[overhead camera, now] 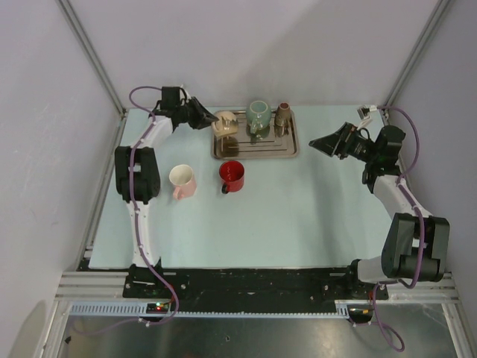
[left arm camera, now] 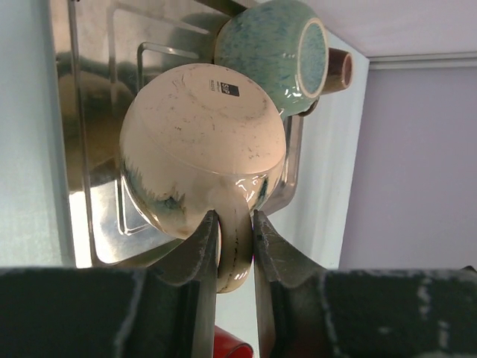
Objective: Turn the mug right side up
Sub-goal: Turn over the cup on the tray.
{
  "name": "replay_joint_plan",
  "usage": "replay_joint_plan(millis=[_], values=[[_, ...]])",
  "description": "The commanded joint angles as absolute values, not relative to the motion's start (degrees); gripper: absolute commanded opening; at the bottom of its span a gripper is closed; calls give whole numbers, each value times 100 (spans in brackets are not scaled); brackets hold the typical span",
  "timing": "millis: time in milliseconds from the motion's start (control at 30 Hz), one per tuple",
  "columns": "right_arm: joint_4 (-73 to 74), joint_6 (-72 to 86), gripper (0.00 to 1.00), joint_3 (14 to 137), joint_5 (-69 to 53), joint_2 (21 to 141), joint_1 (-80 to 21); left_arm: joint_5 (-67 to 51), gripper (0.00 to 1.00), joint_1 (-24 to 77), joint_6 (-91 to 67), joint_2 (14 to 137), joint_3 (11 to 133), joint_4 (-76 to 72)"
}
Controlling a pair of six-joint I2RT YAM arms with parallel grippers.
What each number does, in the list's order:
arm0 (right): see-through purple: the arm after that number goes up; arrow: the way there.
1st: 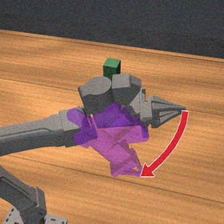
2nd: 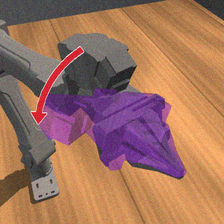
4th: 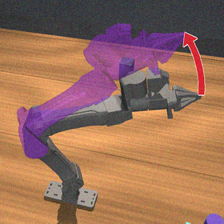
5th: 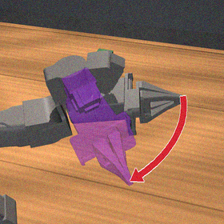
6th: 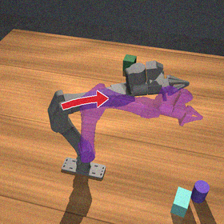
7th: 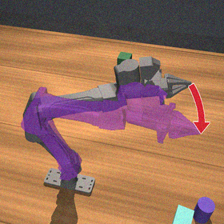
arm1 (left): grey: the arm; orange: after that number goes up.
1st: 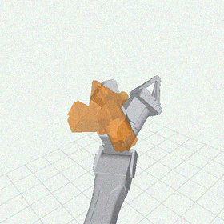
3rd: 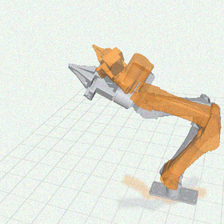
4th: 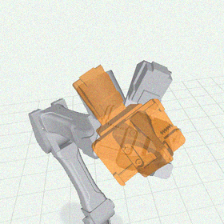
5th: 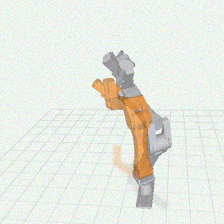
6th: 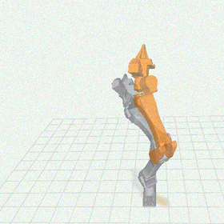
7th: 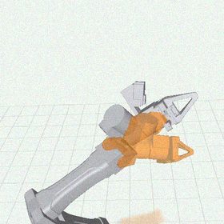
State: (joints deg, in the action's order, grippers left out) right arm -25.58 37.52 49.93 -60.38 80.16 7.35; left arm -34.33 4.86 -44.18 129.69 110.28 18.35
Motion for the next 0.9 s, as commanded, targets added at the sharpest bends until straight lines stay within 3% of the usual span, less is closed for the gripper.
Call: replay_joint_plan(millis=[0, 300, 867], values=[[-2839, 3654, 99, 5018, -5981, 8101, 620, -4131, 0, 522, -5111, 12755, 11259, 489], [-3153, 4099, 99, 5131, -5996, 8627, 427, -4477, 0, 746, -6008, 12499, 10710, -1121], [-5225, 5809, 96, 5124, -5576, 9701, -283, -4453, 0, 1450, -7404, 12285, 9951, -3172]])
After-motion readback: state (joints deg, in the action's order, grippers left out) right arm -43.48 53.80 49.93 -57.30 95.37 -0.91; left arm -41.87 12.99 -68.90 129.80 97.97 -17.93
